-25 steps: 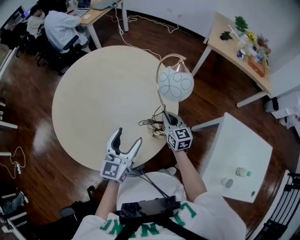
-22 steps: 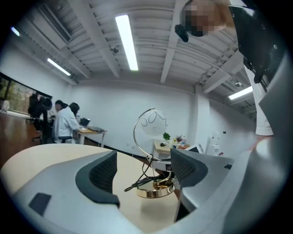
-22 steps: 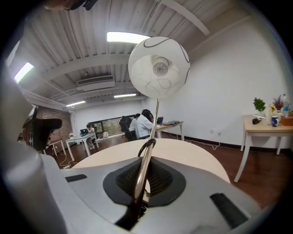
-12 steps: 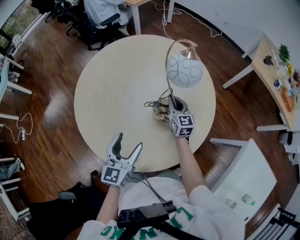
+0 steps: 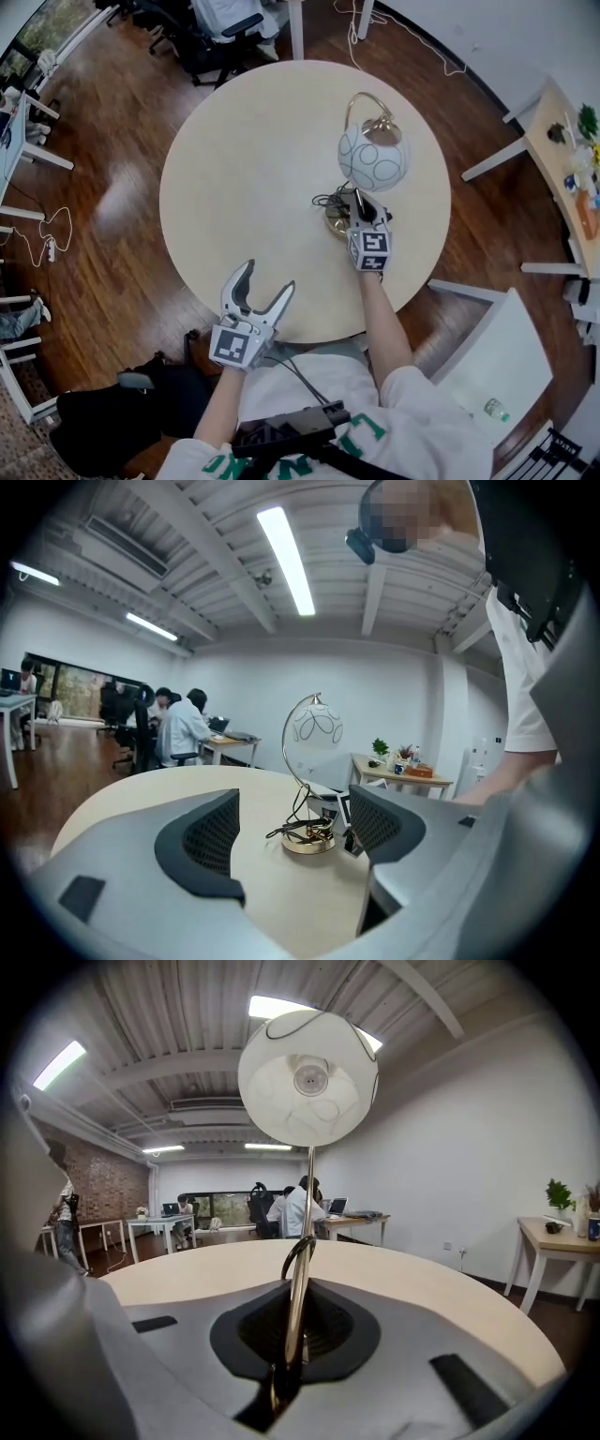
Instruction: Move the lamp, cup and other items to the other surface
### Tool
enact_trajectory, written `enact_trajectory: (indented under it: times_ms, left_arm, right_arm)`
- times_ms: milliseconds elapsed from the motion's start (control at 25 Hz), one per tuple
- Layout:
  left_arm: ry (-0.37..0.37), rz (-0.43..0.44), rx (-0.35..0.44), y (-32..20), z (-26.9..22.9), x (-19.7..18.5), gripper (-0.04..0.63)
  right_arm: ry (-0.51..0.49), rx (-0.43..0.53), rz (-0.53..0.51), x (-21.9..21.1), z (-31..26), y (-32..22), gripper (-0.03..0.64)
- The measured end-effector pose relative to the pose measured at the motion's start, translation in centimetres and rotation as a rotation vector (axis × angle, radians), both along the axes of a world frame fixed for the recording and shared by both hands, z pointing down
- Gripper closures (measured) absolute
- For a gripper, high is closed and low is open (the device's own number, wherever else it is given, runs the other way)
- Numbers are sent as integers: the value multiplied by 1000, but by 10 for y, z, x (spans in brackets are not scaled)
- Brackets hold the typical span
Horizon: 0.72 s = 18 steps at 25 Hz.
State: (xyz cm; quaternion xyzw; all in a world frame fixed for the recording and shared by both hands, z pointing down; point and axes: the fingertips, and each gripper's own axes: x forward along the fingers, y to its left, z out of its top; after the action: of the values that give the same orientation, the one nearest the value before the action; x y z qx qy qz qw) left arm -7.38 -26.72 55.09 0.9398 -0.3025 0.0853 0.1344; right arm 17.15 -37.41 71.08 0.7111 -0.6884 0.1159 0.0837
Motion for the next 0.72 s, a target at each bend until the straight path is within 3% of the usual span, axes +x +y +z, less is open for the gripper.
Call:
enact_trajectory:
  times_ms: [280, 440, 600, 680, 720]
  left_arm:
    - [9, 25, 3, 14, -3, 9, 247]
    - [9, 33, 9, 25, -4, 13, 247]
    - [15, 35, 9, 32, -6, 14, 247]
    - [21, 38, 15, 36, -9, 17, 247]
    - [26, 41, 18, 37, -11, 19, 247]
  right_arm:
    - [-36, -43, -9, -9, 20, 31, 601]
    - [-61, -43, 38, 0, 30, 49, 601]
    - [-73, -39, 18, -4, 32, 43, 595]
    - [-90, -39, 33, -1, 31, 45, 544]
    - [-96, -41, 41, 2, 31, 49, 468]
